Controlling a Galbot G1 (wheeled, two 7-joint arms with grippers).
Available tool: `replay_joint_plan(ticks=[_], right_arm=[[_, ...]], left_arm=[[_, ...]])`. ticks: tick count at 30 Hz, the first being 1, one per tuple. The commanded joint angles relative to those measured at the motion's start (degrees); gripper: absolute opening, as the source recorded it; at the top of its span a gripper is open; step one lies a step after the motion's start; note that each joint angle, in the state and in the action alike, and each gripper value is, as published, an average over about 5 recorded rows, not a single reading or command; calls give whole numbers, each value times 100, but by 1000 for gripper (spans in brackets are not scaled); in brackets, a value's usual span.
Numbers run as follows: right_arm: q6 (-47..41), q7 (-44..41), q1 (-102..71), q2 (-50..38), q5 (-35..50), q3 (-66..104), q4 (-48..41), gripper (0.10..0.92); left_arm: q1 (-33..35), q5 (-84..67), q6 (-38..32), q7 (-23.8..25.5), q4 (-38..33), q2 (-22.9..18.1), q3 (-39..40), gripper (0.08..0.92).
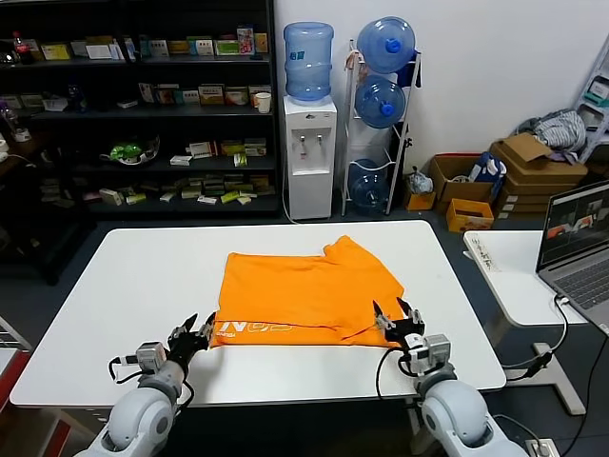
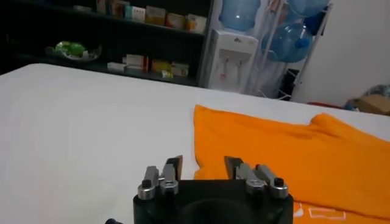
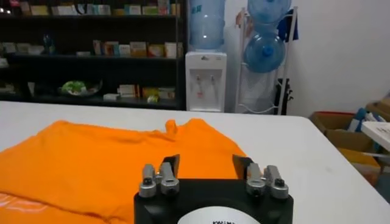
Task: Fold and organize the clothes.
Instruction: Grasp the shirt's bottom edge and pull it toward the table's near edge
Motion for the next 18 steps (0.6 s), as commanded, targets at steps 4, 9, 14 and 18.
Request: replay_joint_plan(ticks=[4,9,14,18], right_arm=[[220,-920,-1028,-441,182,824,-165,793],[306,-1007,-817,-352,227,811,-369,822],[241,-997,-568,-215,242,654,-535,823],[168,-985,-477,-141,241,552,-621,823]], left_arm=[[1133,367,-554,1251,53,-32,-494,734],[811,354,-735,1483,447,-21,-465,818],[543,278,-714,1463,682,-61,-344,822],[419,234,-698,1428,843,-115,-287,823]])
